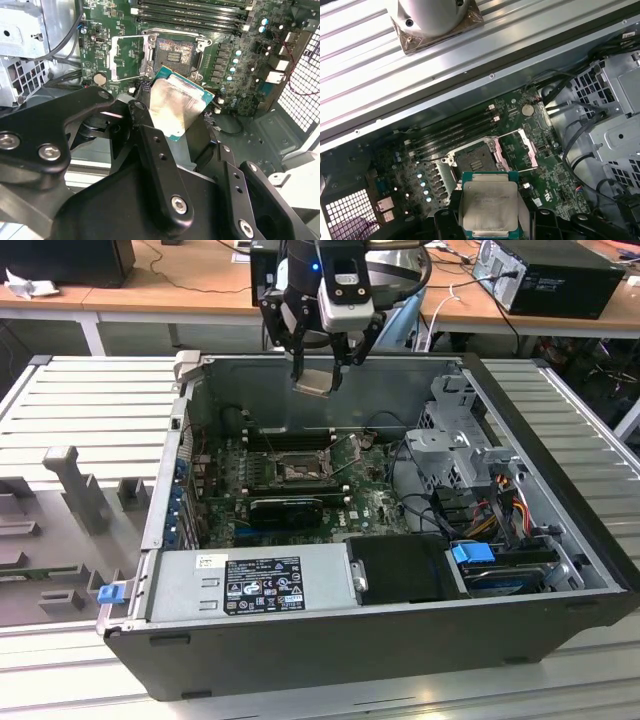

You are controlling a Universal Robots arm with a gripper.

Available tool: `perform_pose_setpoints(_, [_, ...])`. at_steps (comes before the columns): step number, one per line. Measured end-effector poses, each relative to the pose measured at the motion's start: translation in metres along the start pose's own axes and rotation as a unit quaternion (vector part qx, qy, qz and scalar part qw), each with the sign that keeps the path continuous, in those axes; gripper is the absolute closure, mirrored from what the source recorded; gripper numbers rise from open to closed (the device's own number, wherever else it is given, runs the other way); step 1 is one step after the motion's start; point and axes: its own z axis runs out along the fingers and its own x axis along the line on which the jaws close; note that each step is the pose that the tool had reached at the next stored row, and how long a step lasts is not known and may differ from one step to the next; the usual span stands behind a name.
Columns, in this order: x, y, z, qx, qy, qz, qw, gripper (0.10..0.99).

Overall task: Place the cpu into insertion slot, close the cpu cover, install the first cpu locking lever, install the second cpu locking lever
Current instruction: 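Place the cpu into insertion slot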

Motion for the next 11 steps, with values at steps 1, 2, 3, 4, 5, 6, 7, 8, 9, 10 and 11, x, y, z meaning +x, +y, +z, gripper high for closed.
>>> perform_pose_setpoints(1, [0.0, 0.0, 0.0, 0.0, -0.0002, 0.002, 1.0, 0.561])
perform_pose_setpoints(2, [0.0, 0.0, 0.0, 0.0, -0.0003, 0.003, 1.0, 0.561])
perform_pose_setpoints(3, [0.0, 0.0, 0.0, -0.0001, -0.0005, 0.006, 1.0, 0.561])
perform_pose_setpoints(4, [0.0, 0.0, 0.0, -0.0001, -0.0008, 0.008, 1.0, 0.561])
perform_pose_setpoints(5, [0.0, 0.0, 0.0, -0.0002, -0.001, 0.01, 0.9999, 0.561])
perform_pose_setpoints(6, [0.0, 0.0, 0.0001, -0.0002, -0.0011, 0.012, 0.9999, 0.561])
perform_pose_setpoints(7, [0.0, 0.0, 0.0, -0.0002, -0.0012, 0.013, 0.9999, 0.561])
perform_pose_setpoints(8, [0.0, 0.0, 0.0001, -0.0002, -0.0013, 0.015, 0.9999, 0.561])
perform_pose_setpoints(9, [0.0, 0.0, 0.0001, -0.0003, -0.0014, 0.016, 0.9999, 0.561])
perform_pose_setpoints(10, [0.0, 0.0, 0.0001, -0.0003, -0.0016, 0.018, 0.9998, 0.561])
perform_pose_setpoints(11, [0.0, 0.0, 0.0001, -0.0004, -0.0019, 0.021, 0.9998, 0.561])
